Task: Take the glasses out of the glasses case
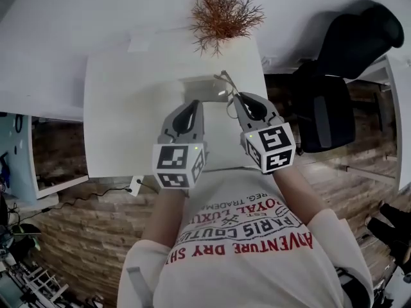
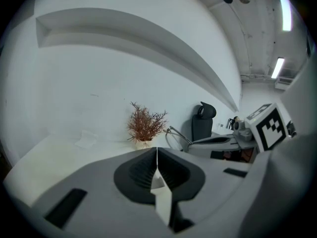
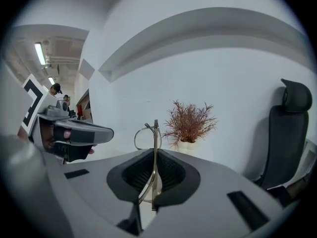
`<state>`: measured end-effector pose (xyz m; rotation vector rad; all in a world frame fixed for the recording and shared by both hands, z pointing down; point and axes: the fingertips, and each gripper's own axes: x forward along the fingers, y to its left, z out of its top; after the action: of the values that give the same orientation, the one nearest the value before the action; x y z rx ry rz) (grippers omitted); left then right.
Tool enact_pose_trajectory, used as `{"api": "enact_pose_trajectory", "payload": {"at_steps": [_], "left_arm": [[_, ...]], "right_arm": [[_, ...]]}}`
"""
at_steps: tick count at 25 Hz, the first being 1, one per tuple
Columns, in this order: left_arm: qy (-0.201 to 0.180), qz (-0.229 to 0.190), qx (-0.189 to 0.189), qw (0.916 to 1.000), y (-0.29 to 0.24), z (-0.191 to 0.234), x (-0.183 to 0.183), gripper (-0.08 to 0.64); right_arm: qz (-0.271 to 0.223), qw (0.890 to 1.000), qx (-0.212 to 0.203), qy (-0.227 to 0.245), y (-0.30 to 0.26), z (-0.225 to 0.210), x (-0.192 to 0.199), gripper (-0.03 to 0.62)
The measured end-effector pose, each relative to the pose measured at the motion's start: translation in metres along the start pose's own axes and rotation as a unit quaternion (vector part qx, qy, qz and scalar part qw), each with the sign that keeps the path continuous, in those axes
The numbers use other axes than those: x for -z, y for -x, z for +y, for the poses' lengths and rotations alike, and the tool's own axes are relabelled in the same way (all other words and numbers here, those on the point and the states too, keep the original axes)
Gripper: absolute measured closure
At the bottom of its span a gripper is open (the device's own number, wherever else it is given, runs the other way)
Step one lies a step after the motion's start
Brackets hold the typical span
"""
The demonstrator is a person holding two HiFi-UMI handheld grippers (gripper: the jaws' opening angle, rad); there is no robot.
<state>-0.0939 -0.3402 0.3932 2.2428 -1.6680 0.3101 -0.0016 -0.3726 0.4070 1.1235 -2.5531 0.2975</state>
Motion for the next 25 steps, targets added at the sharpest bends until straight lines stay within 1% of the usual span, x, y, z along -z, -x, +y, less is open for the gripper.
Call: {"api": "enact_pose_trajectory", "payload": {"at_steps": [3, 5, 8, 11, 16, 25], "left_arm": [[-0.006, -0.011, -0.004, 0.9999, 0.009, -0.012, -0.001, 0.551], [-0.005, -0.018, -0.007, 0.9998, 0.014, -0.018, -0.001, 0.551], [-0.003, -0.033, -0.012, 0.9994, 0.021, -0.024, -0.004, 0.551], [-0.007, -0.046, -0.013, 0.9988, 0.026, -0.031, -0.007, 0.551], [-0.011, -0.057, -0.015, 0.9982, 0.033, -0.037, -0.01, 0.551], [-0.013, -0.059, -0.019, 0.998, 0.043, -0.042, -0.009, 0.551]], "right_arm": [[-0.014, 1.0, 0.01, -0.02, 0.019, -0.004, 0.001, 0.563], [-0.028, 0.999, 0.016, -0.024, 0.031, -0.004, -0.001, 0.563], [-0.05, 0.998, 0.021, -0.012, 0.045, -0.002, -0.006, 0.565], [-0.063, 0.998, 0.017, -0.004, 0.055, 0.001, -0.007, 0.565], [-0.068, 0.998, 0.017, -0.007, 0.061, 0.004, -0.009, 0.565], [-0.069, 0.997, 0.01, -0.016, 0.07, 0.01, -0.007, 0.565]]}}
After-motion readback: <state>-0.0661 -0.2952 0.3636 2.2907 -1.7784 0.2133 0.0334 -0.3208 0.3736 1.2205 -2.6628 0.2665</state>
